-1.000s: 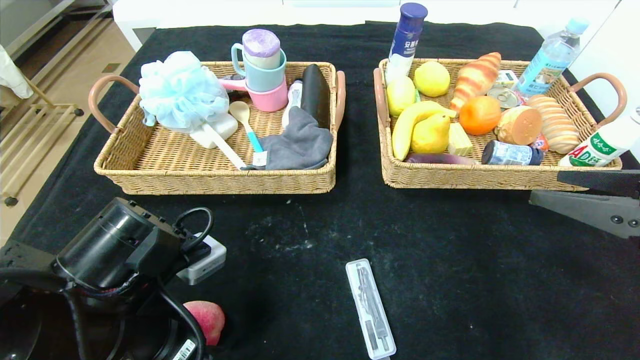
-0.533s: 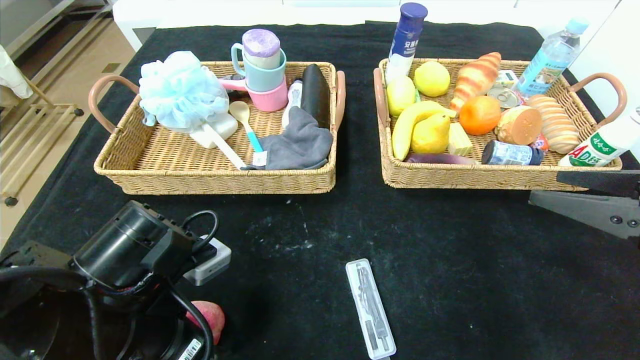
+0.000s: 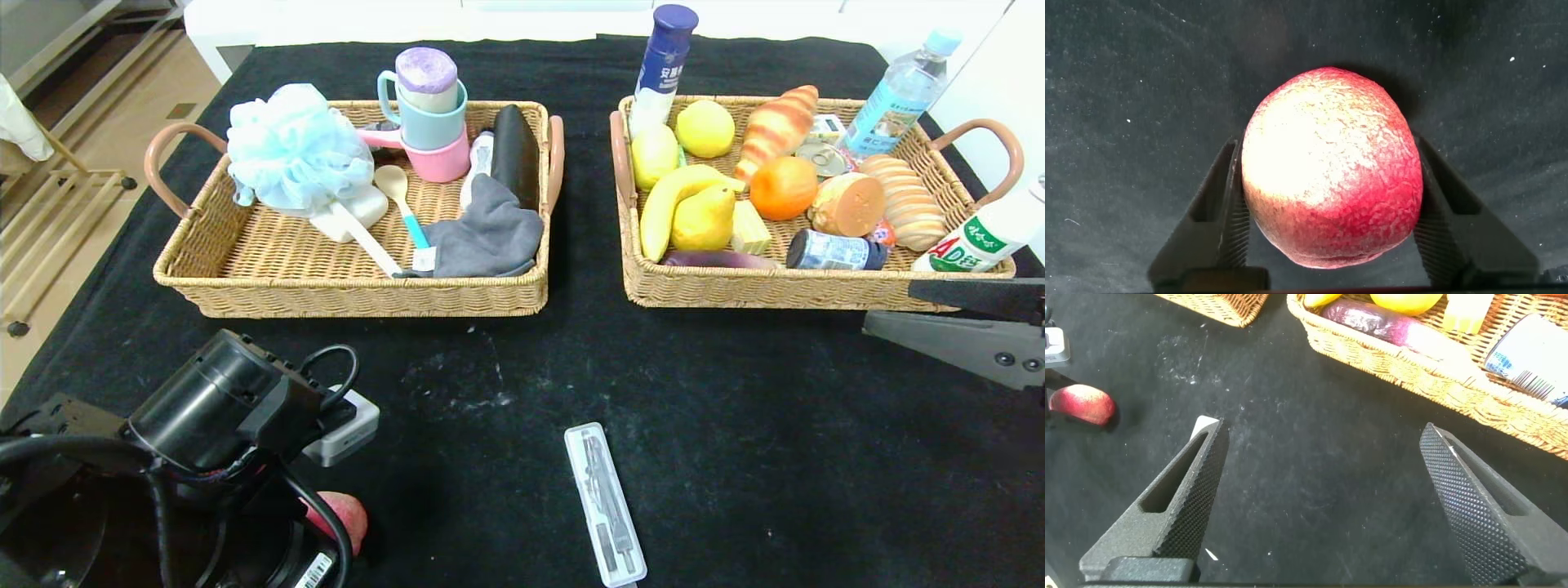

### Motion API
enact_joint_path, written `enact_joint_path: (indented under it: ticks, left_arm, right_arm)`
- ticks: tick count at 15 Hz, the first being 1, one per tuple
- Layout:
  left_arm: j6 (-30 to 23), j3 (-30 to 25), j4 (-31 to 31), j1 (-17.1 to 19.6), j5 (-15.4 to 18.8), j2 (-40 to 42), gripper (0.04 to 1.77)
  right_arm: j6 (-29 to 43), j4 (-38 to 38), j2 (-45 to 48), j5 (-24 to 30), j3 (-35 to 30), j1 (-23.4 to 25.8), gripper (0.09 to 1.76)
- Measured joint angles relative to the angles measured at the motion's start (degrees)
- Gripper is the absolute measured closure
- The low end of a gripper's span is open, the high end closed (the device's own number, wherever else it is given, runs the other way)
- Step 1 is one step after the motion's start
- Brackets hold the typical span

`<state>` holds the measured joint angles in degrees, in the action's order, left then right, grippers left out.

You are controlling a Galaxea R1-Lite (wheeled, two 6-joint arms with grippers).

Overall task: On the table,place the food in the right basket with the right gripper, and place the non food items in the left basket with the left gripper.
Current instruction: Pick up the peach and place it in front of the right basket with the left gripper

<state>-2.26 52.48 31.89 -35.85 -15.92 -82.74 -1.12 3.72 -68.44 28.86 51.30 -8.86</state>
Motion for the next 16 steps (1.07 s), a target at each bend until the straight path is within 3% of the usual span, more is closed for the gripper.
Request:
enact_joint_path:
  ticks: [11, 16]
  left_arm:
    - [-0.16, -0.02, 0.11, -0.13, 0.11, 0.83, 0.70]
    - [-0.24, 3.61, 0.07, -0.80, 0.82, 1.54, 0.70]
  right_arm:
    - [0.02, 0.02, -0.05, 0.02, 0.02, 0.05, 0.14]
    - [0.02, 0.02, -0.05, 0.00, 0.02, 0.11, 0.14]
